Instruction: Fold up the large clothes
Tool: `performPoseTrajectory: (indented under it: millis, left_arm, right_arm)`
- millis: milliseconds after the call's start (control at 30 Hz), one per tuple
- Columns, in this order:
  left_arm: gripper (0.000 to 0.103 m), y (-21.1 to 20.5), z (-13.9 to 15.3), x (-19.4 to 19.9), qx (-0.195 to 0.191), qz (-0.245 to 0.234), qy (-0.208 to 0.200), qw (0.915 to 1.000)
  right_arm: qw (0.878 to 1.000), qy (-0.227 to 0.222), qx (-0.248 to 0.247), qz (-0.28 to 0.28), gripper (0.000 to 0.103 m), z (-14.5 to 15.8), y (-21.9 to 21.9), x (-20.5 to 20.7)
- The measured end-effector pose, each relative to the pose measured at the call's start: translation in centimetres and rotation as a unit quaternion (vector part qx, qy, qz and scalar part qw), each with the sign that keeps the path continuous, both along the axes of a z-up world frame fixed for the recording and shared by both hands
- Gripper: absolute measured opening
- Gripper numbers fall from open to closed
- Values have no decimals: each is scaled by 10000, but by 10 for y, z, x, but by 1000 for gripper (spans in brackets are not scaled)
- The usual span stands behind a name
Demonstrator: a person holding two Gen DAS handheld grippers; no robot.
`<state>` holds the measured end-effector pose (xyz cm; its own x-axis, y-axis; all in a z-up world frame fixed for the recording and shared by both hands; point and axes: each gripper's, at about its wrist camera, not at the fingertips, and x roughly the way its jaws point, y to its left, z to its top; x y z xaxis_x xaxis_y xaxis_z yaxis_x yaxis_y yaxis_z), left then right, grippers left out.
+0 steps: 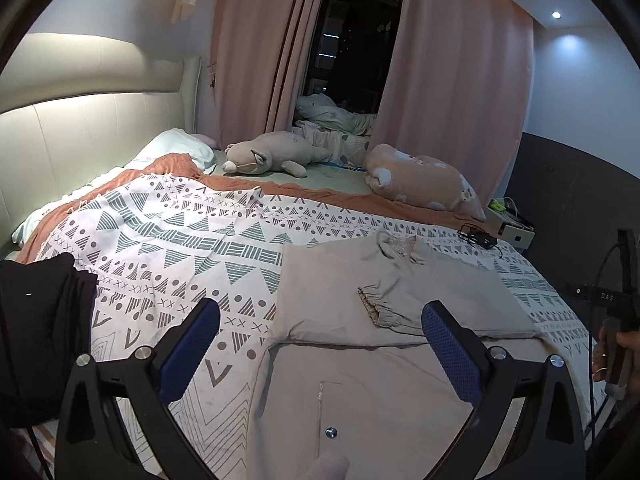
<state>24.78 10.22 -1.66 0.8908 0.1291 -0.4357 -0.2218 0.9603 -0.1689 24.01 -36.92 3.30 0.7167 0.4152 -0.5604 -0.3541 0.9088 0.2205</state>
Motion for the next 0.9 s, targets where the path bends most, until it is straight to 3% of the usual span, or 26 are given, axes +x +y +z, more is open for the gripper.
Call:
performPoseTrajectory:
  millis: [133, 300, 500, 900]
  left_arm:
    - [103, -8, 11, -25, 68, -36, -41, 10000]
    - [103, -17, 23, -58, -59, -123, -69, 9999]
    - [103, -20, 32, -97, -257, -198, -101, 9994]
    - [103, -16, 28, -166, -291, -297, -28, 9991]
  right_arm:
    - [9997, -165, -48, -182, 90, 0, -29, -32]
    - [9993, 56, 109, -347, 90, -3, -64, -66]
    - [9993, -5, 138, -336, 90, 0, -98, -112]
    - [9969, 57, 405, -669, 90, -18, -161, -186]
